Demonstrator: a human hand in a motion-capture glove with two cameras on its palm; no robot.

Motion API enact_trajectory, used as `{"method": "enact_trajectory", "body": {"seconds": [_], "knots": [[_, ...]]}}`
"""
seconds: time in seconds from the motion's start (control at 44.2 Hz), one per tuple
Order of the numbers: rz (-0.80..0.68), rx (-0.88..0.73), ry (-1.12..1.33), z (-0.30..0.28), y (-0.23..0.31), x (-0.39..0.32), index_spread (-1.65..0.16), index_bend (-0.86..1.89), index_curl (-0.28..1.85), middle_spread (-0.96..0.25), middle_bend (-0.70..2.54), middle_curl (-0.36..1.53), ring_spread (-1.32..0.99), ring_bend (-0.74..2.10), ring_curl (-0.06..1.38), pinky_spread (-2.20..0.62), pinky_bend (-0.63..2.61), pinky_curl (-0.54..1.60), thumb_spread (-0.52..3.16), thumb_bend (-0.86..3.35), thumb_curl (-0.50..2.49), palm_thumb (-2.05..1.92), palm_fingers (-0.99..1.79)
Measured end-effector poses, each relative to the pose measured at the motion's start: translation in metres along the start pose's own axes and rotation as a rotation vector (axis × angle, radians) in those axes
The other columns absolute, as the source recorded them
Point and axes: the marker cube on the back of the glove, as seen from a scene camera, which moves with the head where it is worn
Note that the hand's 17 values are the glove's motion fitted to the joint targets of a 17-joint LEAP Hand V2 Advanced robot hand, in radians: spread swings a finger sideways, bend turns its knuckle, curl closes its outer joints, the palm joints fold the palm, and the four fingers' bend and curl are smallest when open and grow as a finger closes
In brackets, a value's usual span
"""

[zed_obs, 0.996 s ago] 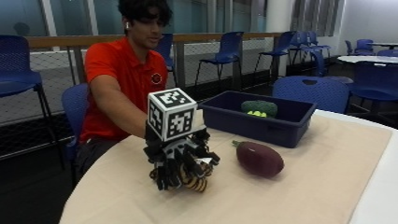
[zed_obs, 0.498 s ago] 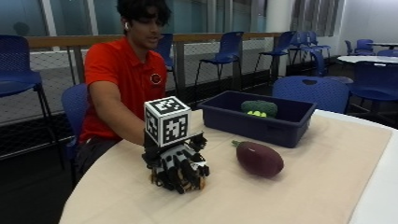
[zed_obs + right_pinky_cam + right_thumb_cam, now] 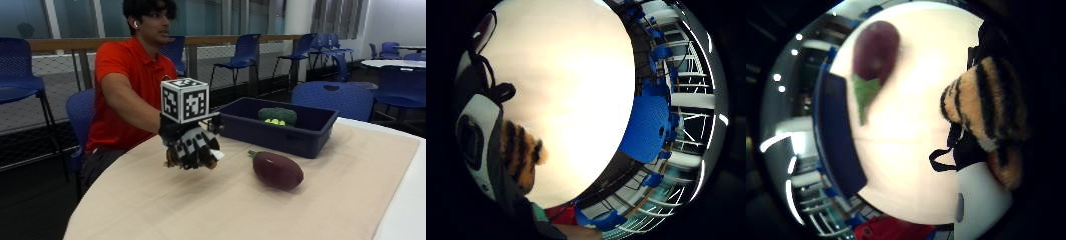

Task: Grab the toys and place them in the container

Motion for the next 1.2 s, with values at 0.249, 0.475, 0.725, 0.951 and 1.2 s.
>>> {"method": "enact_trajectory", "body": {"seconds": [0.249,0.475,0.725,0.951,1.2], "knots": [[-0.182,0.079,0.005,-0.069,0.022,-0.082,-0.39,0.16,0.27,-0.40,0.47,0.39,-0.41,1.06,0.50,-0.44,1.05,0.38,1.04,0.13,0.60,0.62,1.07],[-0.346,0.148,-0.083,-0.121,0.034,-0.184,-0.41,0.18,0.30,-0.43,0.47,0.43,-0.43,1.03,0.50,-0.45,0.99,0.38,0.92,0.13,0.69,0.69,1.07],[-0.444,0.157,-0.273,-0.147,0.054,-0.282,-0.42,0.19,0.34,-0.45,0.44,0.46,-0.44,1.01,0.50,-0.45,0.96,0.39,0.84,0.10,0.76,0.71,1.04],[-0.536,-0.010,-0.221,-0.124,0.052,-0.290,-0.37,0.03,0.33,-0.25,0.13,0.41,-0.27,0.68,0.48,-0.21,1.18,0.51,1.06,-0.11,0.63,0.32,-0.23],[-0.367,0.052,-0.125,-0.111,0.022,-0.218,-0.32,0.07,0.21,-0.07,0.11,0.31,-0.02,0.29,0.27,0.03,1.25,0.43,1.06,-0.09,0.44,-0.08,-0.32]]}}
